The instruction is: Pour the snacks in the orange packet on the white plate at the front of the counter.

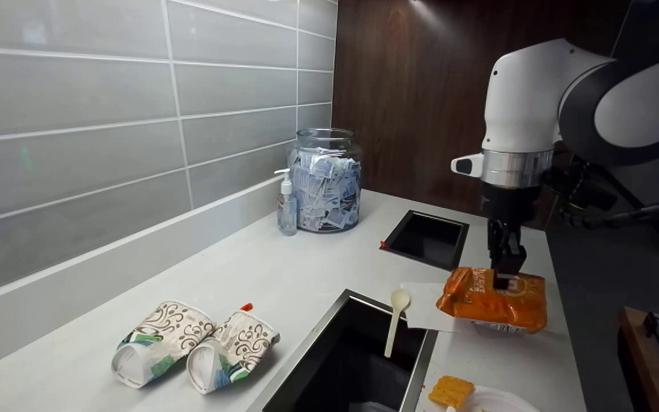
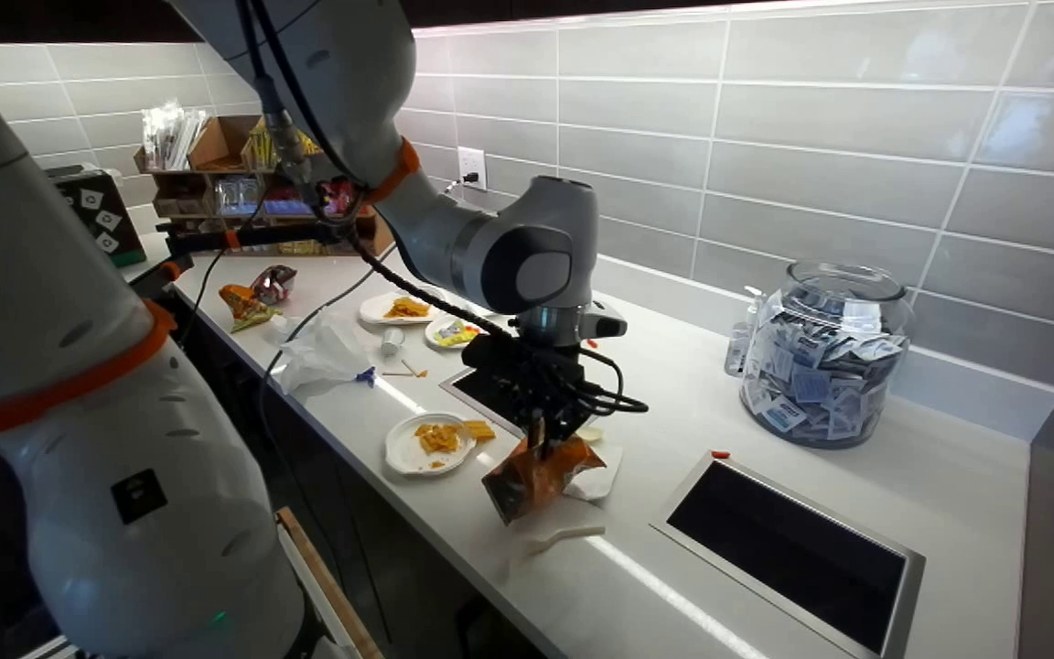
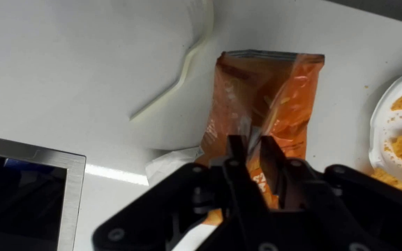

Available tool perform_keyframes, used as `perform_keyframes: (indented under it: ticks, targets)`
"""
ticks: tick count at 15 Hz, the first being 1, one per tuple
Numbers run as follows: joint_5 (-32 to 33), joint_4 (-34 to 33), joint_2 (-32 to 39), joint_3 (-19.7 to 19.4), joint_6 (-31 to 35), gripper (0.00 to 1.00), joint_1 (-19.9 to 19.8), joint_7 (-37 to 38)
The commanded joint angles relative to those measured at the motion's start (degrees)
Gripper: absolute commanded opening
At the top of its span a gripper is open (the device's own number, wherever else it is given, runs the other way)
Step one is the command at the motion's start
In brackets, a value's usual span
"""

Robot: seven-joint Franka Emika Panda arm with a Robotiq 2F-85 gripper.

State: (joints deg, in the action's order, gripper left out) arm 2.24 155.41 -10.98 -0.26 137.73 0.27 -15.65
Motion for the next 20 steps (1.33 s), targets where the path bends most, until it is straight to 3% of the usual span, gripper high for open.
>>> perform_keyframes:
  ticks: [1,7,8,12,20]
  targets:
    - [2.7,-0.74,1.41,-0.08,1.58,0.54,-0.43,2.91]
    - [4.25,-1.31,0.85,0.1,2.04,0.99,-0.32,3.97]
    - [7.8,-1.01,0.41,0.81,3.86,1.0,-0.84,5.65]
    - [11.26,-1.05,-0.64,1.31,6.04,1.0,-0.5,7.53]
    - [8.11,-0.36,-9.99,1.91,2.75,1.0,0.54,10.77]
